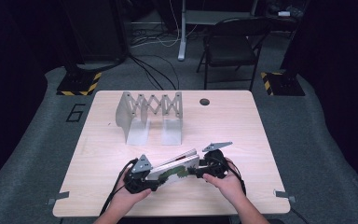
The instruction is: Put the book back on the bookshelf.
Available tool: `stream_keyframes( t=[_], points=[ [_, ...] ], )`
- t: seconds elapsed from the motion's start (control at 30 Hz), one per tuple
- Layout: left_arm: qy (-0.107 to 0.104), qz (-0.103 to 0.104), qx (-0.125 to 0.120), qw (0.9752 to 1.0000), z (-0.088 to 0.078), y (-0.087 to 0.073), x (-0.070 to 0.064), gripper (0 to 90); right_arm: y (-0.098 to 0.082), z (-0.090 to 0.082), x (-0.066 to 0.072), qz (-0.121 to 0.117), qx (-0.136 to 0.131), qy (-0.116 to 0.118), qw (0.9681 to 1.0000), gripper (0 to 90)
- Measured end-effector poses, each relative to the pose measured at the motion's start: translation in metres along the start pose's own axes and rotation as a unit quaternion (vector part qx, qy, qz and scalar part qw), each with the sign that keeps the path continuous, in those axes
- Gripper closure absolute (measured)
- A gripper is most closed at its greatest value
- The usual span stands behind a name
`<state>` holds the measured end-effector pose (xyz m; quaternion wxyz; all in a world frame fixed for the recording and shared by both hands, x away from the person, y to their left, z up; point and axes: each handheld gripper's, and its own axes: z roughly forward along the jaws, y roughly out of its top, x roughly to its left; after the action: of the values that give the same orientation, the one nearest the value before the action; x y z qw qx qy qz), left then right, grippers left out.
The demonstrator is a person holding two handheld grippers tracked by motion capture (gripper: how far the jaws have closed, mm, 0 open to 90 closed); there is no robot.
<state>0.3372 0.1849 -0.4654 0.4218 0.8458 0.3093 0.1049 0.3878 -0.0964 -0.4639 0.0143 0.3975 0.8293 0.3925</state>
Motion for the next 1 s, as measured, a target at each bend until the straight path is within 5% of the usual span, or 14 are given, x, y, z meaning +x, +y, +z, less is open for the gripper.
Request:
stream_keyframes(
  t=[0.27,0.57,1.0],
  points=[
    [0.008,-0.013,0.001,0.9999,-0.0003,0.0007,-0.0003,59.3,0.004,0.0046,0.0005,-0.02,-0.004,-0.01,0.9997,39.9],
    [0.016,-0.004,-0.003,0.9999,0.0035,0.0022,-0.0039,56.0,0.0063,0.0074,-0.0019,-0.01,-0.007,-0.006,0.9999,39.7],
    [0.012,0.003,-0.003,0.9999,0.0028,0.003,0.001,64.7,0.0083,0.0096,-0.0032,-0.011,-0.009,-0.007,0.9999,39.6]
  ],
)
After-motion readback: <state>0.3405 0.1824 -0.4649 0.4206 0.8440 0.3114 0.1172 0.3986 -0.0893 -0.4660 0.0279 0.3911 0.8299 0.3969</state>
